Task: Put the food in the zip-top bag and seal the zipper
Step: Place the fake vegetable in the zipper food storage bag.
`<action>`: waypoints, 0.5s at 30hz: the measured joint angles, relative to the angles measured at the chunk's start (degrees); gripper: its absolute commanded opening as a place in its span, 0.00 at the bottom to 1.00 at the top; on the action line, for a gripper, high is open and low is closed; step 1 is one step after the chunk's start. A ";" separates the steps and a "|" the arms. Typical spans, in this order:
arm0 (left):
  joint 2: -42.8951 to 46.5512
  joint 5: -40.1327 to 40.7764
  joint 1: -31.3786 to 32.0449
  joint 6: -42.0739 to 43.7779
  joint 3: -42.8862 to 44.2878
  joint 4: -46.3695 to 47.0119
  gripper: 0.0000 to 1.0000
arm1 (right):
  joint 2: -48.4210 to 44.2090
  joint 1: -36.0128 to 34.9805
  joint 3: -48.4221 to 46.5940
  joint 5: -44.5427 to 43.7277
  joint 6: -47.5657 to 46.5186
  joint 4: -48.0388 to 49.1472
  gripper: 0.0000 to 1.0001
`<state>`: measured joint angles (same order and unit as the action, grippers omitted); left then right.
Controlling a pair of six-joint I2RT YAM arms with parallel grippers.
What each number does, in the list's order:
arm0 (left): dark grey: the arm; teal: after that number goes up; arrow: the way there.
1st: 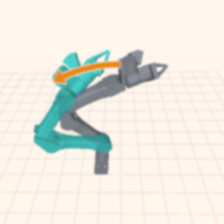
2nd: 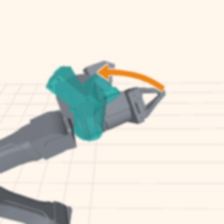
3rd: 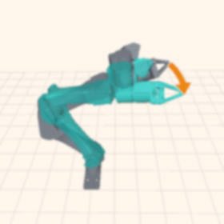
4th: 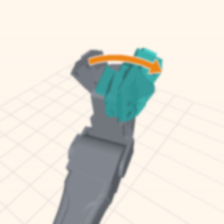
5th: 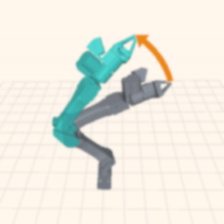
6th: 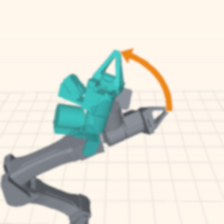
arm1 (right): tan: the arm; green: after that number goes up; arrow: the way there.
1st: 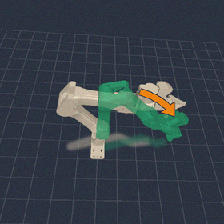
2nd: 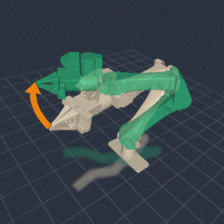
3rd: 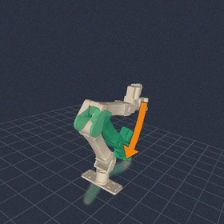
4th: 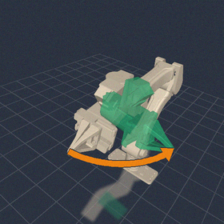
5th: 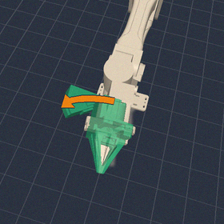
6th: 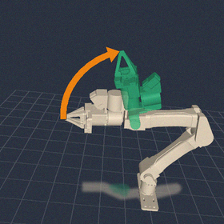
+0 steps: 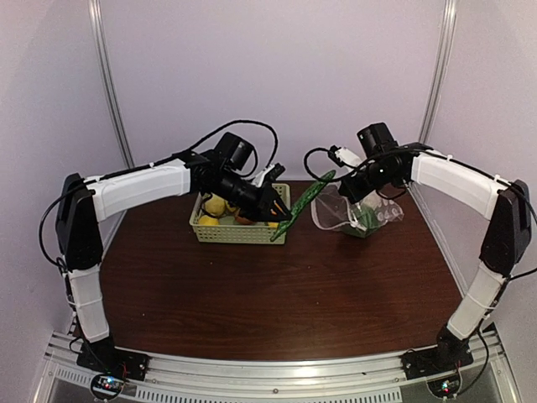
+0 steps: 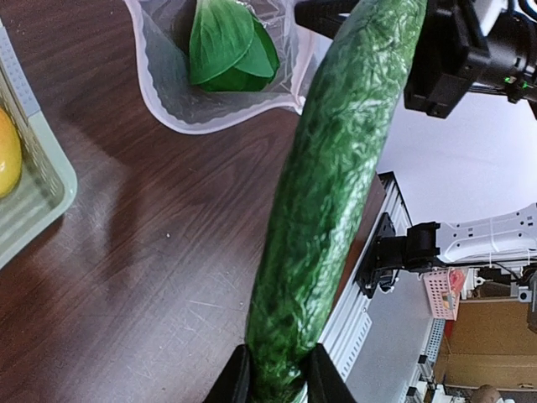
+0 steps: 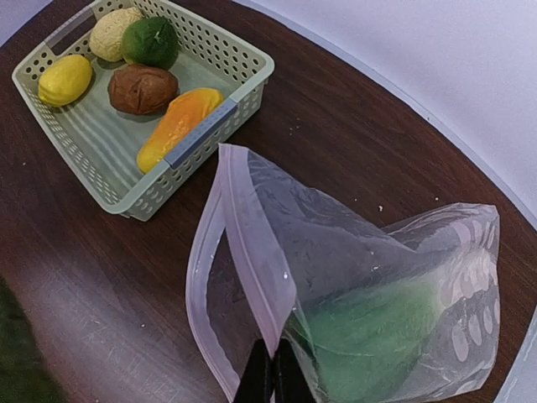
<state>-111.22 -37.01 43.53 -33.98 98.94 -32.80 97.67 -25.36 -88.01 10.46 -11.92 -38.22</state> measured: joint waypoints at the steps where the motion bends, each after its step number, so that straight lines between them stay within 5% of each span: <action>1: -0.13 -0.15 0.09 -0.59 -0.31 0.04 0.00 | 0.00 -0.26 0.00 0.55 0.22 0.07 0.00; 15: -0.44 0.02 0.13 -4.09 -9.31 -0.50 0.00 | -1.86 -0.98 1.79 -0.15 0.72 1.66 0.00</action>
<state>-111.66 -36.99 43.66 -38.06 89.62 -33.30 95.81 -26.35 -86.21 10.31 -11.20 -36.56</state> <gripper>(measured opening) 0.209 0.002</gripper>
